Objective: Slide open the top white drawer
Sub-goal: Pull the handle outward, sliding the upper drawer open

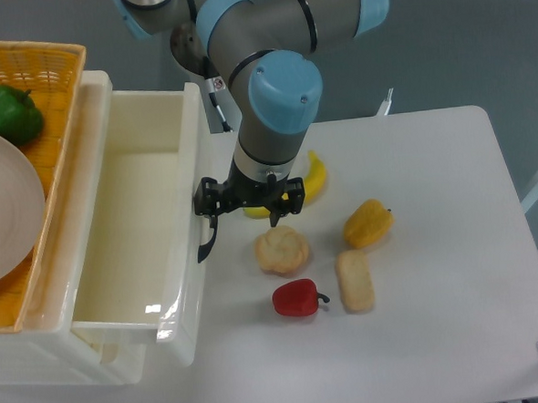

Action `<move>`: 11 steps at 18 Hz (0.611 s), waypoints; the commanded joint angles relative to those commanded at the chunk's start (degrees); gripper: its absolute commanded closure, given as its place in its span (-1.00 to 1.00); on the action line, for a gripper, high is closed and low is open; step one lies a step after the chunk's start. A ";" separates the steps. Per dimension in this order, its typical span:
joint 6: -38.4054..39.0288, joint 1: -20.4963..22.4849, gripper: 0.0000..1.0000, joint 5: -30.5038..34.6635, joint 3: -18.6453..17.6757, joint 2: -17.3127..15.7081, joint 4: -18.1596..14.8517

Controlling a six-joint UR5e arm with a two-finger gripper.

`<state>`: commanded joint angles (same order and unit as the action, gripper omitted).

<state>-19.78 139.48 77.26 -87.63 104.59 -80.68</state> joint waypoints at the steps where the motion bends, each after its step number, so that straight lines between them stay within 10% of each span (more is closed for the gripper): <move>1: -0.09 0.09 -1.00 0.00 0.17 0.09 -0.09; 11: -0.35 1.50 -1.00 0.00 0.62 0.44 0.00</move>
<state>-20.13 140.98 77.26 -87.01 105.03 -80.68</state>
